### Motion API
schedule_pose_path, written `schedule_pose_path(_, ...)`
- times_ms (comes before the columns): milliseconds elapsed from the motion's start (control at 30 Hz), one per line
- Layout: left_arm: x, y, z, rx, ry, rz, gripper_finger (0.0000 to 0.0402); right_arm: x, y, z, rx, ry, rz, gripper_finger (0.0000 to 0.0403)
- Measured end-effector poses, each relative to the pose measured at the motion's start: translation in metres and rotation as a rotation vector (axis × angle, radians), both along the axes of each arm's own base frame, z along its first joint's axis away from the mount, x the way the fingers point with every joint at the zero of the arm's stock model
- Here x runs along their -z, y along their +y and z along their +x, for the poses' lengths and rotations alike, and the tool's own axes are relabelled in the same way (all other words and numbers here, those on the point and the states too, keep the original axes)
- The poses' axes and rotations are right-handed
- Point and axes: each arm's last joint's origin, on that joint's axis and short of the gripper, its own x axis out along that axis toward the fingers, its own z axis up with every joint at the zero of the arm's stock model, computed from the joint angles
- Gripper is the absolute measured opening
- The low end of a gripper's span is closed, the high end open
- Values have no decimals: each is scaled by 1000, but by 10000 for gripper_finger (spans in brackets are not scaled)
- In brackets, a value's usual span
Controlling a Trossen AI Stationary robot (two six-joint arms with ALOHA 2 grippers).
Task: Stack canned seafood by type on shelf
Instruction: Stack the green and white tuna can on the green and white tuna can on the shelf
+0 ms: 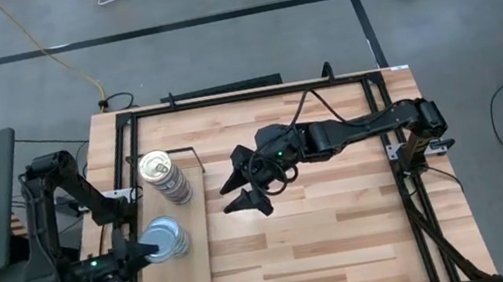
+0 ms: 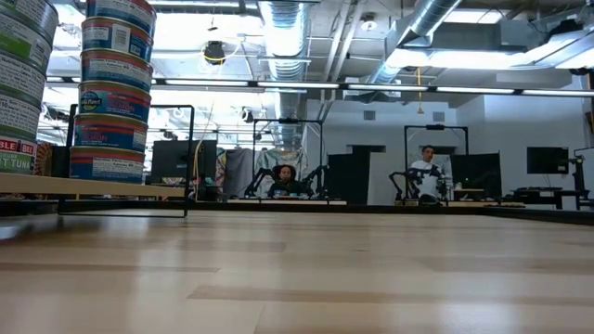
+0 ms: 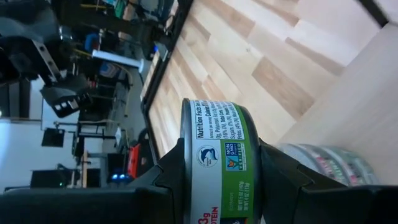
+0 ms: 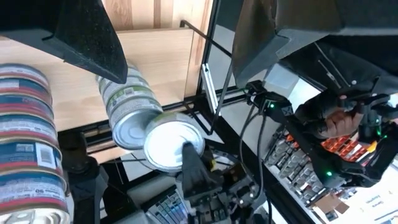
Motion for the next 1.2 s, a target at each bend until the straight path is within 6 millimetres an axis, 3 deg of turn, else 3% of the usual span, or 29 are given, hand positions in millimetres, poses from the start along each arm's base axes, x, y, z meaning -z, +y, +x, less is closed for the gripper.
schedule_pose_path(333,2,7,19,-82,84,34,131,-1,8,-1,-19,-6,1,311)
schedule_pose_path(733,2,7,21,-90,101,40,131,-1,11,-1,-29,-9,-6,311)
schedule_pose_path(967,3,7,20,-119,122,-12,173,-1,11,-1,-30,-10,-6,311)
schedule_pose_path(1200,4,7,20,-124,153,-22,182,-1,14,-2,-37,-11,-7,311)
